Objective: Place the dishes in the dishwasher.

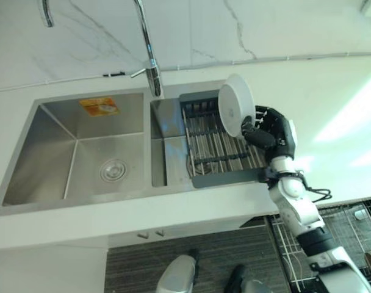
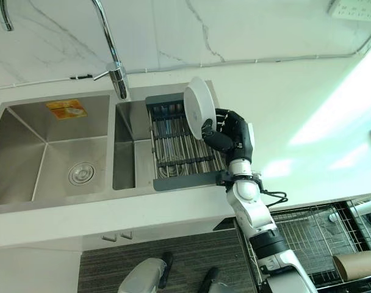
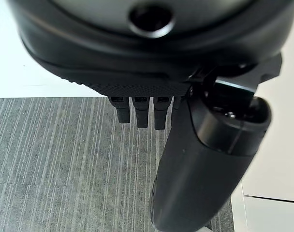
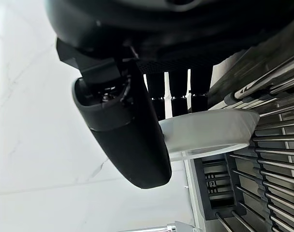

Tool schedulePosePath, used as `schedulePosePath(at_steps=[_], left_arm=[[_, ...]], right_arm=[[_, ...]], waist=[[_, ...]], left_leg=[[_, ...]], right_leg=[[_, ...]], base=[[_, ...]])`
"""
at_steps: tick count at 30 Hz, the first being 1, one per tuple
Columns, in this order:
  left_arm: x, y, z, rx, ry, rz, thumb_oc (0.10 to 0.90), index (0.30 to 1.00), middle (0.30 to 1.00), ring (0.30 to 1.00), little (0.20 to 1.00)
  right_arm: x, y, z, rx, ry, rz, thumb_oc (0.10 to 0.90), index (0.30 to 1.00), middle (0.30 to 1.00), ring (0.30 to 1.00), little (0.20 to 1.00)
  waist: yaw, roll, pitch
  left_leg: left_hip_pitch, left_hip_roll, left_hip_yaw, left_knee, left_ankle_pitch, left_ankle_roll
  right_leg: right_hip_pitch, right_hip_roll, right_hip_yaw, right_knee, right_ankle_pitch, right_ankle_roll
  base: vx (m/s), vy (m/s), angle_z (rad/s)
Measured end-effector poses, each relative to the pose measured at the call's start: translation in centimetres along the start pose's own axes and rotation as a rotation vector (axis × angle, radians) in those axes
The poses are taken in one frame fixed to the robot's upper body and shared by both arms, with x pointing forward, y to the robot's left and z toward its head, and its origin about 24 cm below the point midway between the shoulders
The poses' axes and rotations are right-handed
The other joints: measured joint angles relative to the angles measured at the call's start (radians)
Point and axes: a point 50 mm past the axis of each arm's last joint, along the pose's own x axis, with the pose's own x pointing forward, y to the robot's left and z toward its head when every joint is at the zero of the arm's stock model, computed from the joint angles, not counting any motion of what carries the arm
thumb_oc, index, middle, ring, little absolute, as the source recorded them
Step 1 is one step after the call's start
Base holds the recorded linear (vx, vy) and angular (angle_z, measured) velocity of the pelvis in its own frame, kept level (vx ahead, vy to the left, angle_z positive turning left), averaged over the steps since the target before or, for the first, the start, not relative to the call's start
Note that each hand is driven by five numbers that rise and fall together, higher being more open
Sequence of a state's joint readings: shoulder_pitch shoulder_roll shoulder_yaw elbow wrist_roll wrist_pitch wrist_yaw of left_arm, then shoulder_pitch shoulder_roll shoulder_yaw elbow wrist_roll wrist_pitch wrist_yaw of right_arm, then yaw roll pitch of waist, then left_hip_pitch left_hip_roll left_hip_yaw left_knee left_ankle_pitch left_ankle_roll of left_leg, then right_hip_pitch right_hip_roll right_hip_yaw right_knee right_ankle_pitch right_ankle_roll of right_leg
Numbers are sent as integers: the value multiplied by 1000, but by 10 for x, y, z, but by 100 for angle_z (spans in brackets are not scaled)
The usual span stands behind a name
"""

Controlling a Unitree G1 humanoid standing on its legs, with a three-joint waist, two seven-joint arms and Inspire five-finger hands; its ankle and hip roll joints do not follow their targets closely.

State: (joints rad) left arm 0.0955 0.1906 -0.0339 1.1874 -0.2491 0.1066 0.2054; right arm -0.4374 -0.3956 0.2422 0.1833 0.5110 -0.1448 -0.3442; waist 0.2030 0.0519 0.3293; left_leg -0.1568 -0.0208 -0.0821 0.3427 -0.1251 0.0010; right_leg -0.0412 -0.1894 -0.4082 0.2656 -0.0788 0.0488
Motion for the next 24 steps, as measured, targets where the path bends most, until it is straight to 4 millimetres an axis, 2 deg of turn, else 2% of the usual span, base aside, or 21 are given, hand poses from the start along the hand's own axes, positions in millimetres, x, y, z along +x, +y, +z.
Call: schedulePosePath(at_steps=[14,19,24], left_arm=[[0,0,1,0,-3,0,800,900,900,900,900],[0,-1,4,-2,-17,-2,800,900,900,900,900],[0,-1,9,-7,-41,-2,800,900,900,900,900]], right_arm=[[1,0,2,15,-14,-25,400,300,300,300,300],[-1,13,0,276,6,0,400,300,300,300,300],[-3,22,20,416,-90,52,400,300,300,300,300]], waist=[[-3,14,7],[-5,15,7],[-6,13,6]], left_leg=[[1,0,-9,0,5,2],[3,1,-10,-1,10,3],[27,3,-7,-6,13,3]], right_leg=[[6,1,-8,0,0,-1],[7,2,-9,0,0,0],[26,2,-7,-2,4,5]], base=[[0,0,1],[-71,-27,1],[-69,-60,-3]])
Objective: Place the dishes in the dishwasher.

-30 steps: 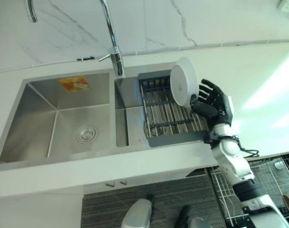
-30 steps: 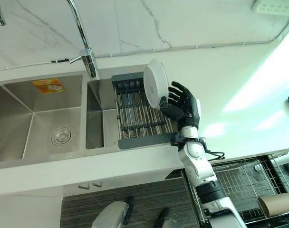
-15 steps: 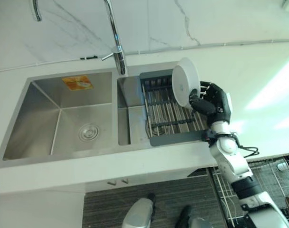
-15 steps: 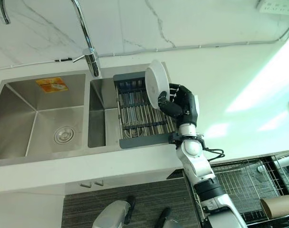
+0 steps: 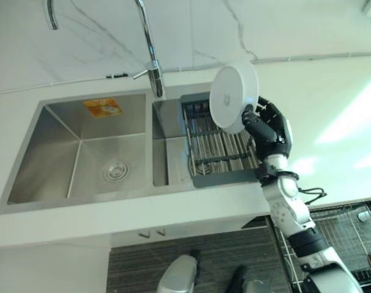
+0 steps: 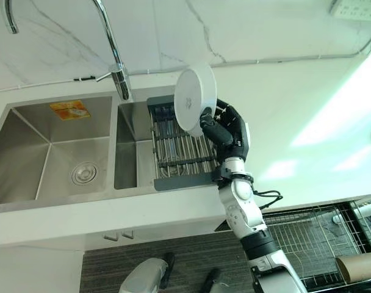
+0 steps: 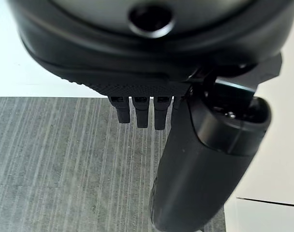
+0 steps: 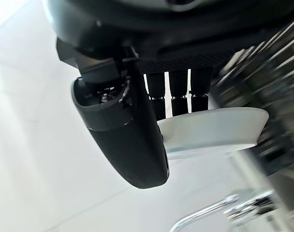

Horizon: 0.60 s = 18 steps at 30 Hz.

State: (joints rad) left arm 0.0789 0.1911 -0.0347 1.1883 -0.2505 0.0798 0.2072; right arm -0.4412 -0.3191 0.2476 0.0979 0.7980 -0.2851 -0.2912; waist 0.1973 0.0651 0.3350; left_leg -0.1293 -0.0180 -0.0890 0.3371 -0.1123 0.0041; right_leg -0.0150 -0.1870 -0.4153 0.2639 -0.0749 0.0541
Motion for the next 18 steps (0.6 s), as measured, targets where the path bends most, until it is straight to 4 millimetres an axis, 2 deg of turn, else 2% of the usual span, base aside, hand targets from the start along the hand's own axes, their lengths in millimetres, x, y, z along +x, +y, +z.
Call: schedulePosePath(at_steps=[5,8,10,14,15,16,18], left_arm=[[1,-1,8,1,-15,-1,800,900,900,900,900],[1,-2,8,4,-14,-2,800,900,900,900,900],[0,-1,3,10,2,1,800,900,900,900,900],[0,-3,3,67,-10,-6,800,900,900,900,900],[0,-6,7,77,-21,-11,800,900,900,900,900],[-1,-5,2,89,-13,-8,800,900,900,900,900],[-1,-5,-2,98,-6,3,800,900,900,900,900]], right_arm=[[-3,22,27,123,-131,86,400,300,300,300,300],[-5,24,35,186,-172,97,400,300,300,300,300],[-13,24,38,239,-178,101,400,300,300,300,300],[-35,11,41,333,-198,63,400,300,300,300,300],[-40,3,41,350,-195,41,400,300,300,300,300],[-50,-7,41,361,-183,8,400,300,300,300,300],[-60,-23,39,382,-164,-57,400,300,300,300,300]], waist=[[-10,-11,-11],[-40,-37,-60],[-62,-44,-92],[-127,-49,-145],[-149,-52,-155],[-155,-56,-170],[-198,-61,-176]], left_leg=[[29,13,34,-10,-1,-2],[36,21,53,-11,-4,-3],[39,27,77,-10,-11,-2],[40,42,126,-9,-19,1],[45,49,149,-6,-19,1],[41,59,174,-8,-21,1],[45,74,208,-8,-23,-2]], right_leg=[[5,6,30,4,4,-5],[-7,11,53,7,4,-7],[-14,15,76,9,5,-11],[-48,28,131,7,8,-11],[-64,36,151,4,15,-12],[-76,44,176,4,20,-13],[-89,57,202,-11,37,-13]], base=[[-80,-50,-20],[-96,-45,-21],[-89,-37,-39],[-98,-38,-45],[-101,-36,-55],[-71,-20,-72],[-63,-19,-71]])
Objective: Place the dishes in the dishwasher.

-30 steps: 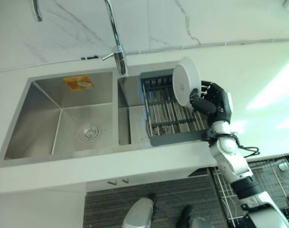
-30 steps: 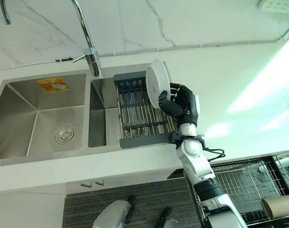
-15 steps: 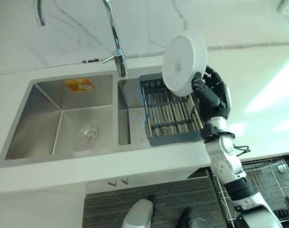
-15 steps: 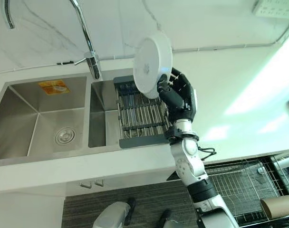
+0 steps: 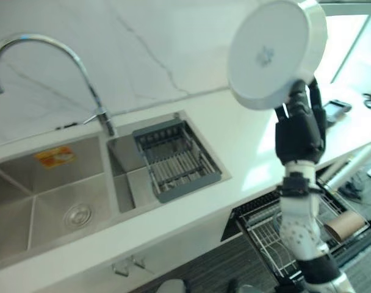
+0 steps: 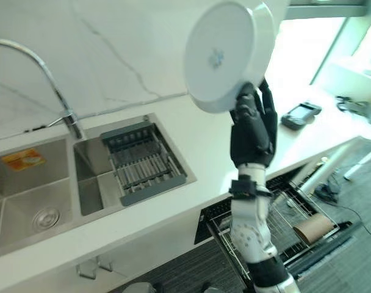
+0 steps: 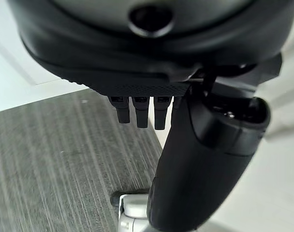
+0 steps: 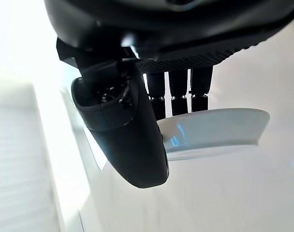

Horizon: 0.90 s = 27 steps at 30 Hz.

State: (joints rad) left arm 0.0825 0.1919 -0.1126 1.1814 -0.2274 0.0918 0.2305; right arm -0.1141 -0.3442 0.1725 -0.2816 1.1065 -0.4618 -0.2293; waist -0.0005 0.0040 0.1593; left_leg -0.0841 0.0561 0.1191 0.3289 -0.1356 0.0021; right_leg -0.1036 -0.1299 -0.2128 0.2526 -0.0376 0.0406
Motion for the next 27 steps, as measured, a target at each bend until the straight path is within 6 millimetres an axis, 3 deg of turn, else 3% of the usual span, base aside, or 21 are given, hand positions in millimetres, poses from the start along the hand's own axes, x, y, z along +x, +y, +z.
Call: schedulePosePath(at_steps=[5,9,11,17,18,20,21,27], left_arm=[[-1,2,-8,5,29,10,800,900,900,900,900],[-1,4,-18,8,58,18,800,900,900,900,900],[-1,6,-21,10,68,21,800,900,900,900,900],[-1,9,-26,12,83,25,800,900,900,900,900],[-1,10,-29,13,89,28,800,900,900,900,900],[-1,15,-32,17,95,38,800,900,900,900,900],[-1,17,-32,17,93,41,800,900,900,900,900],[-2,12,-31,17,93,27,800,900,900,900,900]], right_arm=[[-22,-45,36,-48,-83,-190,400,300,300,300,300],[-31,-59,54,-82,-131,-247,400,300,300,300,300],[-32,-63,56,-62,-130,-254,400,300,300,300,300],[-34,-66,46,-56,-51,-246,400,300,300,300,300],[-35,-69,43,-58,-35,-254,400,300,300,300,300],[-37,-75,40,-76,-13,-272,400,300,300,300,300],[-39,-79,37,-76,3,-289,400,300,300,300,300],[-61,-113,16,-107,130,-446,400,300,300,300,300]], waist=[[-79,2,-8],[-143,-4,-17],[-148,-2,-25],[-160,-13,-31],[-159,-11,-34],[-159,-28,-45],[-159,-37,-51],[-136,-13,-58]], left_leg=[[20,43,106,-6,-13,-10],[38,63,162,-17,-24,-18],[39,71,184,-25,-22,-17],[47,63,207,-43,-17,-13],[40,69,212,-54,-7,2],[38,63,220,-51,-5,-1],[39,57,221,-46,-7,-6],[31,66,199,-55,0,-20]], right_leg=[[-26,36,64,-43,41,0],[-43,49,83,-63,54,9],[-47,52,85,-76,59,17],[-53,59,122,-109,79,24],[-62,62,124,-83,68,34],[-94,42,132,20,12,26],[-101,35,129,24,17,27],[-87,52,120,-19,39,16]], base=[[-50,-25,-71],[-25,-19,-50],[-18,-11,-43],[-1,8,-21],[1,10,-10],[-1,4,-2],[0,4,4],[16,-3,5]])
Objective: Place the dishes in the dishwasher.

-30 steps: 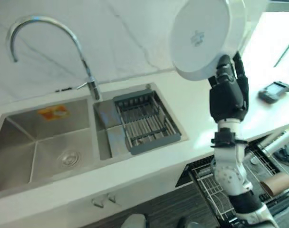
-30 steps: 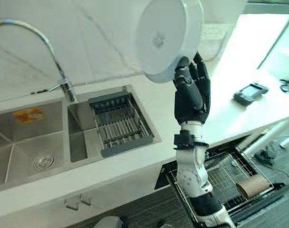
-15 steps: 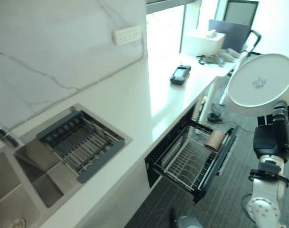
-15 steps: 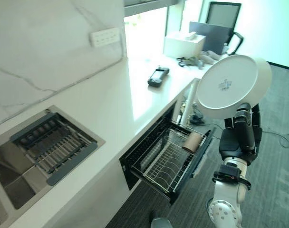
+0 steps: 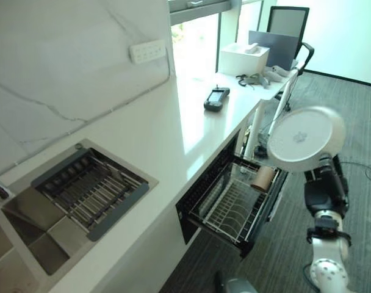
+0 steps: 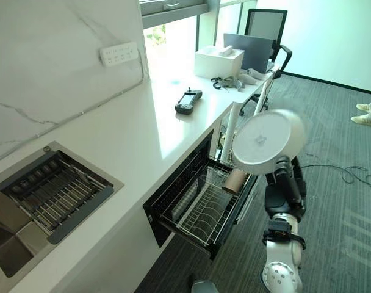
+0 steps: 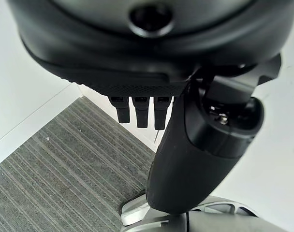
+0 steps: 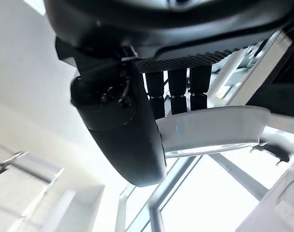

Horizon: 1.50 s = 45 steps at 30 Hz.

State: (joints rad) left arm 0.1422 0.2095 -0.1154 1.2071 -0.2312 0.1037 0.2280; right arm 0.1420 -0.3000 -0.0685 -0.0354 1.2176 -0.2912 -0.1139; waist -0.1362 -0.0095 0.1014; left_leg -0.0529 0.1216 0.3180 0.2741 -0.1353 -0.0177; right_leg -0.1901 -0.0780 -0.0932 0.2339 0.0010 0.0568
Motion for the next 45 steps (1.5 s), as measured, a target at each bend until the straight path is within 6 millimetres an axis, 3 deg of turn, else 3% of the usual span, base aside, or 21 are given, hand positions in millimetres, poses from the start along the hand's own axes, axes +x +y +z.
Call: schedulePosePath(at_steps=[5,10,16,22,28,34,37,40,43,45], left_arm=[[0,-1,2,5,-6,-3,800,900,900,900,900],[0,-2,4,4,-12,-7,800,900,900,900,900],[-1,-5,13,-1,-34,-18,800,900,900,900,900],[-2,-8,22,-37,-48,-33,800,900,900,900,900],[-2,-11,32,-36,-74,-39,800,900,900,900,900],[-3,-11,43,-31,-100,-42,800,900,900,900,900],[-3,-8,58,-30,-139,-53,800,900,900,900,900],[-3,-7,56,-44,-133,-66,800,900,900,900,900],[-5,-8,72,-57,-177,-77,800,900,900,900,900],[-5,-7,77,-57,-193,-80,800,900,900,900,900]], right_arm=[[-5,-2,-22,-35,89,-6,400,300,300,300,300],[-10,-14,-40,-103,178,-47,400,300,300,300,300],[-7,-28,-47,-208,199,-120,400,300,300,300,300],[3,-35,-55,-340,212,-166,400,300,300,300,300],[8,-36,-56,-569,189,-182,400,300,300,300,300],[40,-20,-24,-928,32,-113,400,300,300,300,300],[60,-13,1,-1207,-98,-107,400,300,300,300,300],[63,-12,4,-1453,-136,-62,400,300,300,300,300],[71,-4,10,-1807,-190,101,400,300,300,300,300],[77,5,3,-1887,-202,170,400,300,300,300,300]], waist=[[15,7,4],[56,16,21],[87,28,79],[93,33,121],[120,52,148],[145,69,205],[163,82,276],[169,87,295],[170,99,345],[185,103,363]], left_leg=[[-13,-5,-25,0,1,3],[-17,-13,-53,-1,1,3],[-37,-25,-86,-3,5,9],[-56,-37,-117,0,7,16],[-66,-44,-152,6,7,15],[-66,-56,-184,9,11,16],[-71,-57,-204,23,12,16],[-78,-59,-217,22,14,14],[-92,-66,-243,20,32,14],[-104,-65,-254,19,37,11]], right_leg=[[11,-7,-20,-17,0,0],[22,-17,-49,-15,5,-8],[17,-30,-71,-4,-2,-20],[13,-44,-99,10,-12,-28],[27,-54,-137,13,-21,-28],[46,-66,-165,14,-22,-27],[58,-69,-186,15,-22,-28],[59,-69,-197,15,-23,-28],[58,-72,-221,16,-22,-29],[53,-71,-232,16,-22,-32]], base=[[26,0,15],[27,4,18],[15,3,19],[38,13,17],[41,17,18],[15,19,18],[-15,12,18],[-28,-6,12],[-60,-35,22],[-82,-51,18]])
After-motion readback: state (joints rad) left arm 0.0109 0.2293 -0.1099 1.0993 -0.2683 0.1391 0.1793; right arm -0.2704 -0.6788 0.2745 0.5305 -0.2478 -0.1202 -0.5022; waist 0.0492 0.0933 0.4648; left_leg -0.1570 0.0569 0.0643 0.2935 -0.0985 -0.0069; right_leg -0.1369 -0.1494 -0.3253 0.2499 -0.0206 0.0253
